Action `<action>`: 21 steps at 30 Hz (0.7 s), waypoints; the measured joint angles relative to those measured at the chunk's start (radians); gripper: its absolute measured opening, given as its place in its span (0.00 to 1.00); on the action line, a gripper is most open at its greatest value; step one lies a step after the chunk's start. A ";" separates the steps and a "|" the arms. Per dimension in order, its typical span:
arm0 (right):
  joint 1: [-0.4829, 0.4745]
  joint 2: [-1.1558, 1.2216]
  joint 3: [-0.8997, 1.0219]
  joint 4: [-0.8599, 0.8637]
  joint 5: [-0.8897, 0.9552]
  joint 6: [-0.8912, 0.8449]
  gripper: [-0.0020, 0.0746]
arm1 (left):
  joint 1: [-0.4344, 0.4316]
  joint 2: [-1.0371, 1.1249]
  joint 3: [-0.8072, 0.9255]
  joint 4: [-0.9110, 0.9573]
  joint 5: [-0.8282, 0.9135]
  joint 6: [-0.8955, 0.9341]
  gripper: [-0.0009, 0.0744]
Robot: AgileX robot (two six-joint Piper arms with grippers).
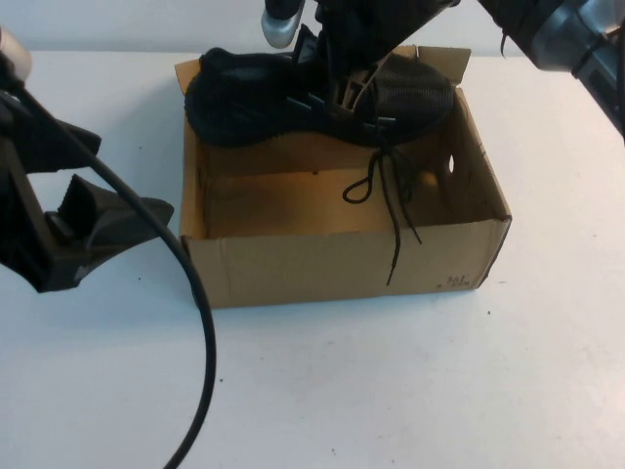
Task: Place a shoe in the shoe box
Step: Place the shoe in the shoe box
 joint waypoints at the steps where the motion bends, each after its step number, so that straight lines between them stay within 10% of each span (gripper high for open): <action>1: 0.000 0.000 0.000 0.000 -0.017 0.000 0.05 | 0.000 0.000 0.000 0.000 0.000 -0.002 0.81; 21: -0.026 0.075 0.002 0.069 -0.028 -0.022 0.05 | 0.000 0.000 -0.002 0.000 0.002 -0.009 0.81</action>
